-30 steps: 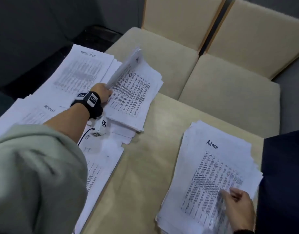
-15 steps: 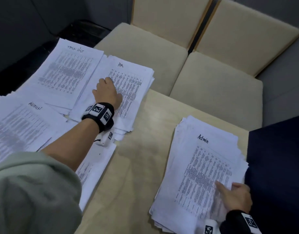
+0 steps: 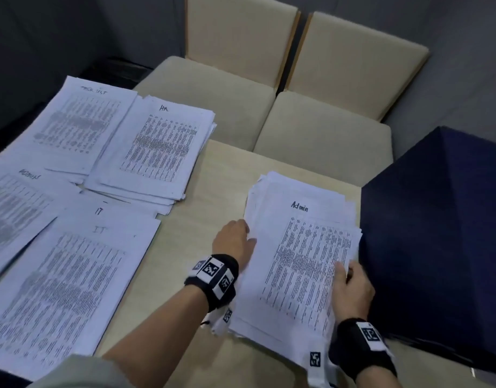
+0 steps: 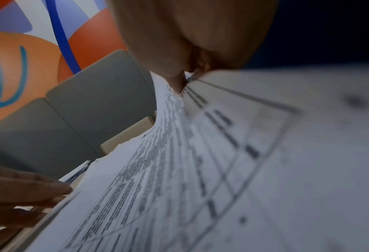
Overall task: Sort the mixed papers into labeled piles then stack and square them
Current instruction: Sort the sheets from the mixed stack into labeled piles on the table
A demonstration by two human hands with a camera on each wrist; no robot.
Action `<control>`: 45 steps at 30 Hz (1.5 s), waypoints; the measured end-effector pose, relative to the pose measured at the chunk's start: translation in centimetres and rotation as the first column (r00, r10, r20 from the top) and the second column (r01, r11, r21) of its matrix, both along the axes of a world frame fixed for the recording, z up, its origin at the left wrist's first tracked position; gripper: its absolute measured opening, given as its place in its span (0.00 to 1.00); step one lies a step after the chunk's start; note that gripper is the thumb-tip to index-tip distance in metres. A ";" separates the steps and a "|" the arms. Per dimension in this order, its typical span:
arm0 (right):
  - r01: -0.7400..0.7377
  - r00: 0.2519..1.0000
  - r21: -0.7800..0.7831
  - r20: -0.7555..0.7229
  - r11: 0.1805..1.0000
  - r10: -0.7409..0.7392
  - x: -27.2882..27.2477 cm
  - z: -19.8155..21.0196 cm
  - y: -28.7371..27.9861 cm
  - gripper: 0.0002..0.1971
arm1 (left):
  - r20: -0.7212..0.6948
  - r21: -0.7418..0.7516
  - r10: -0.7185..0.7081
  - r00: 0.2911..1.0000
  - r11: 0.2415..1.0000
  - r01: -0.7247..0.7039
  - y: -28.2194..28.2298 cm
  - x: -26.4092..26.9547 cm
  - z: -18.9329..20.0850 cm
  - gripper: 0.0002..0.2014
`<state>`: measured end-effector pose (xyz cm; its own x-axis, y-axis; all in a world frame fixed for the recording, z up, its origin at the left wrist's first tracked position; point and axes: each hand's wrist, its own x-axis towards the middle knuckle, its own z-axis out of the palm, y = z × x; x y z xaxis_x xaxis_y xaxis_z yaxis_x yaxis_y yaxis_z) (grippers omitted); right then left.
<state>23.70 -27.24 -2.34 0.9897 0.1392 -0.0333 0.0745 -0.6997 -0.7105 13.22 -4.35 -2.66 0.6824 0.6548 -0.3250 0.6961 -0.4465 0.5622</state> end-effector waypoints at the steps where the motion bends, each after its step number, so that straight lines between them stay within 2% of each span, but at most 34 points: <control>1: 0.012 1.000 0.025 0.013 1.000 -0.013 -0.3 0.3 -0.3 0.08 | -0.008 -0.002 0.002 1.000 1.000 -0.002 -0.4 -0.1 -0.1 0.13; 3: -0.033 0.999 0.062 0.020 0.998 0.032 -0.5 0.5 -0.8 0.09 | 0.001 -0.001 0.016 1.000 1.000 -0.016 -0.7 -0.2 0.1 0.13; 5: -0.133 0.991 0.063 -0.022 0.989 0.134 -0.8 0.3 -1.0 0.15 | 0.006 -0.001 0.040 0.999 0.999 -0.040 -0.7 -0.4 0.4 0.15; 7: -0.198 0.976 0.084 -0.078 0.977 0.204 -1.3 -0.1 -1.0 0.18 | -0.026 0.000 0.055 0.998 0.998 -0.055 -0.4 -0.7 0.8 0.16; 9: -0.159 0.982 0.116 -0.079 0.980 0.169 -1.6 -0.4 -1.0 0.14 | -0.044 0.000 0.091 0.995 0.996 -0.092 0.1 -0.9 1.0 0.12; 11: -0.029 0.997 0.187 -0.070 0.982 0.043 -1.6 -0.2 -1.1 0.07 | -0.038 -0.002 0.147 0.988 0.989 -0.147 0.8 -1.2 1.0 0.15; 12: 0.036 0.997 0.244 -0.081 0.969 -0.016 -1.5 0.0 -1.2 0.07 | -0.040 0.008 0.152 0.988 0.988 -0.152 1.2 -1.2 1.1 0.18; 14: 0.111 0.990 0.355 -0.117 0.928 -0.073 -1.1 0.4 -1.2 0.09 | -0.079 0.058 0.092 0.993 0.994 -0.088 1.8 -1.3 1.3 0.16; 16: 0.147 0.985 0.372 -0.135 0.917 -0.103 -0.6 0.7 -1.0 0.10 | -0.166 0.140 0.009 0.986 0.990 0.014 2.1 -1.3 1.8 0.17; 20: 0.209 0.960 0.393 -0.258 0.895 -0.110 -0.1 1.2 -0.5 0.05 | -0.327 0.376 -0.072 0.942 0.905 0.200 2.5 -1.2 3.6 0.25; 23: 0.218 0.943 0.408 -0.324 0.887 -0.083 0.2 1.0 -0.1 0.11 | -0.294 0.460 -0.118 0.949 0.852 0.248 2.9 -0.8 4.3 0.25; 26: 0.279 0.902 0.428 -0.424 0.860 -0.082 0.5 0.4 0.1 0.11 | -0.228 0.452 -0.207 0.951 0.843 0.292 2.9 -0.5 4.5 0.17; 28: 0.318 0.874 0.437 -0.479 0.841 -0.082 0.7 0.3 0.2 0.11 | -0.031 0.366 -0.242 0.970 0.900 0.236 3.1 -0.8 4.5 0.13; 30: 0.342 0.858 0.476 -0.510 0.811 -0.062 0.6 0.7 0.5 0.09 | 0.253 0.125 -0.239 0.937 0.969 0.213 3.5 -1.4 4.3 0.17; 31: 0.341 0.853 0.502 -0.520 0.795 -0.038 0.5 0.9 0.7 0.04 | 0.378 -0.047 -0.186 0.907 0.974 0.220 3.4 -1.7 4.4 0.18; 32: 0.344 0.845 0.515 -0.534 0.785 -0.020 0.4 1.1 0.8 0.04 | 0.476 -0.211 -0.114 0.872 0.948 0.239 3.1 -2.0 4.8 0.16; 34: 0.356 0.815 0.517 -0.579 0.778 0.012 0.4 1.2 0.9 0.10 | 0.555 -0.449 0.030 0.831 0.852 0.269 2.4 -2.2 5.2 0.12; 36: 0.368 0.793 0.534 -0.607 0.761 0.042 0.3 1.4 0.8 0.10 | 0.510 -0.530 0.057 0.858 0.806 0.262 2.2 -2.4 5.2 0.13; 37: 0.363 0.794 0.545 -0.605 0.756 0.055 0.3 1.6 0.8 0.08 | 0.449 -0.497 0.031 0.893 0.840 0.220 2.4 -2.4 4.8 0.15; 39: 0.354 0.818 0.552 -0.574 0.755 0.036 0.1 1.5 0.9 0.10 | 0.254 -0.249 0.009 0.967 0.967 0.056 3.0 -2.5 3.4 0.17; 41: 0.361 0.836 0.560 -0.549 0.745 0.008 0.1 1.0 0.7 0.14 | 0.037 -0.027 0.094 0.995 0.995 -0.093 3.5 -2.8 2.1 0.16; 43: 0.353 0.847 0.566 -0.532 0.745 0.003 0.0 1.1 0.6 0.15 | -0.099 -0.016 0.143 0.985 0.989 -0.145 3.6 -3.0 1.5 0.15; 45: 0.323 0.855 0.579 -0.517 0.749 0.030 0.1 1.3 0.7 0.15 | -0.082 -0.039 0.145 0.986 0.988 -0.149 3.5 -3.0 1.4 0.14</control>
